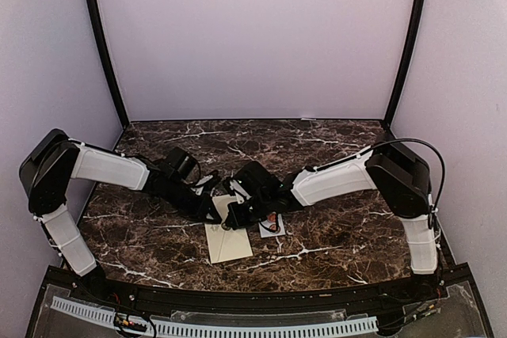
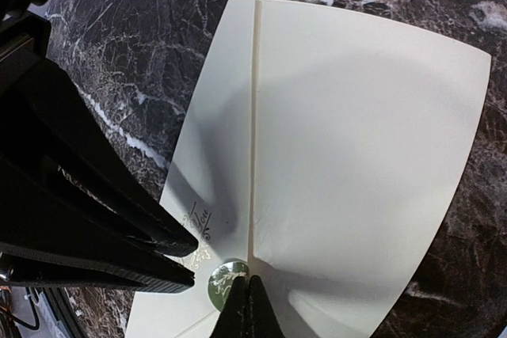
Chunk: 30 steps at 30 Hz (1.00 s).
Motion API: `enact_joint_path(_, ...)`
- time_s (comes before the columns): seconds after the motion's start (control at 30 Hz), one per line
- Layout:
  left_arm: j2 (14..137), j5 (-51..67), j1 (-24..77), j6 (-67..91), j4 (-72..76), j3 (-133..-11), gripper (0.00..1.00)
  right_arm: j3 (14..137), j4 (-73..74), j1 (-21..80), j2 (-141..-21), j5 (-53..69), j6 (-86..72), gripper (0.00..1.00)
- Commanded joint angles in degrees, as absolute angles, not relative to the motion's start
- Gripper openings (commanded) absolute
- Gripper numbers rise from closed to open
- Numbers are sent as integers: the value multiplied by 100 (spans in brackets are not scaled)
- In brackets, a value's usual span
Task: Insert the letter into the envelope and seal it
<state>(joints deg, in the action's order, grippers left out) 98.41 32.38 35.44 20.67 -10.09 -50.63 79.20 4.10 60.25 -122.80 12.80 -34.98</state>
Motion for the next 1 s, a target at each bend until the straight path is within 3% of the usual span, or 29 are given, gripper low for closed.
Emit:
enact_joint_path(0.0, 9659, 3500, 3604, 2253, -716, -5066, 11, 8055, 470, 6076, -12419, 1182, -3485, 0)
enact_joint_path(0.87, 10503, 2827, 3733, 2347, -1201, -5001, 6, 8024, 458, 6081, -12314, 1124, -3523, 0)
enact_joint_path(0.97, 10528, 2773, 3740, 2303, -1272, -5009, 6, 7963, 507, 6074, -12082, 964, -3525, 8)
